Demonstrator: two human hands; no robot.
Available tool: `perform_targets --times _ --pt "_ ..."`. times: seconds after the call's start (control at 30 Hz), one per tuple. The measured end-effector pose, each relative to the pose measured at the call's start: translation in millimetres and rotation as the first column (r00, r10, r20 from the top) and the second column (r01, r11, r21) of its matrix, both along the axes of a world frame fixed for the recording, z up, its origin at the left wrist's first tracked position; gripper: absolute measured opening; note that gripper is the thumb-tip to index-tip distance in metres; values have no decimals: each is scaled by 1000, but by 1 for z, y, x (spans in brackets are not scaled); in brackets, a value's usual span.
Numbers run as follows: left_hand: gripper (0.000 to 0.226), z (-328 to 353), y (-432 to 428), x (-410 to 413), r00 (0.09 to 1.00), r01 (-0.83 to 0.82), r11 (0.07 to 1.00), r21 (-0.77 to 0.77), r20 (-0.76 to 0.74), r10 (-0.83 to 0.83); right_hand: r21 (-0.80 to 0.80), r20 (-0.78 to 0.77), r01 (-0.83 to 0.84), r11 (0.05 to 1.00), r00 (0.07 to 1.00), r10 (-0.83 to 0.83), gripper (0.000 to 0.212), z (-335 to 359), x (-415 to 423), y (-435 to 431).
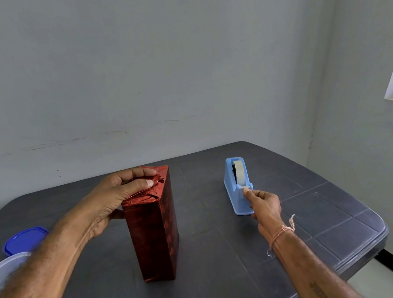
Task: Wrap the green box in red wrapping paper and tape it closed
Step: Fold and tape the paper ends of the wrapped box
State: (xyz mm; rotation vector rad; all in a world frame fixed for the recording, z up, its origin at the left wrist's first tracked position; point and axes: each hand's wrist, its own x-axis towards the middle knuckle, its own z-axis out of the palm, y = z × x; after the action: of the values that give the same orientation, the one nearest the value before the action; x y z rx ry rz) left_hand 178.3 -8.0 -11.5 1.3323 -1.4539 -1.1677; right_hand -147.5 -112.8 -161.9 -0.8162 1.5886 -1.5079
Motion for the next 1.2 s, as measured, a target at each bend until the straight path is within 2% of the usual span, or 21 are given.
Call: perform_targets --times 0.2,0.37,0.73,0.87,1.0,1.1,1.2 --pt "98 -1 0 1 1000 -5 1000 5 -4 5 -2 148 -64 998 987 64 28 -7 -7 6" --pt "98 0 0 0 1000 -9 1000 3 -2 9 -64 173 -106 992 978 116 26 -13 -4 8" --pt "97 0 0 1 1000 -9 1000 3 3 9 -162 45 -76 984 995 84 22 -18 3 14" --pt "98 0 0 0 1000 -8 1000 4 22 8 -163 33 -55 985 998 61 20 -16 3 15" --pt "98 -1 -1 1 1000 -6 1000 3 22 6 -77 -96 -12 997 995 4 16 -28 5 17" --pt "97 -4 -3 4 999 -18 1000 1 32 18 -22 22 -94 995 995 94 20 -24 -1 18" --pt "97 -3 -5 4 999 -21 1000 1 29 21 24 138 -261 965 957 255 24 -11 -13 31"
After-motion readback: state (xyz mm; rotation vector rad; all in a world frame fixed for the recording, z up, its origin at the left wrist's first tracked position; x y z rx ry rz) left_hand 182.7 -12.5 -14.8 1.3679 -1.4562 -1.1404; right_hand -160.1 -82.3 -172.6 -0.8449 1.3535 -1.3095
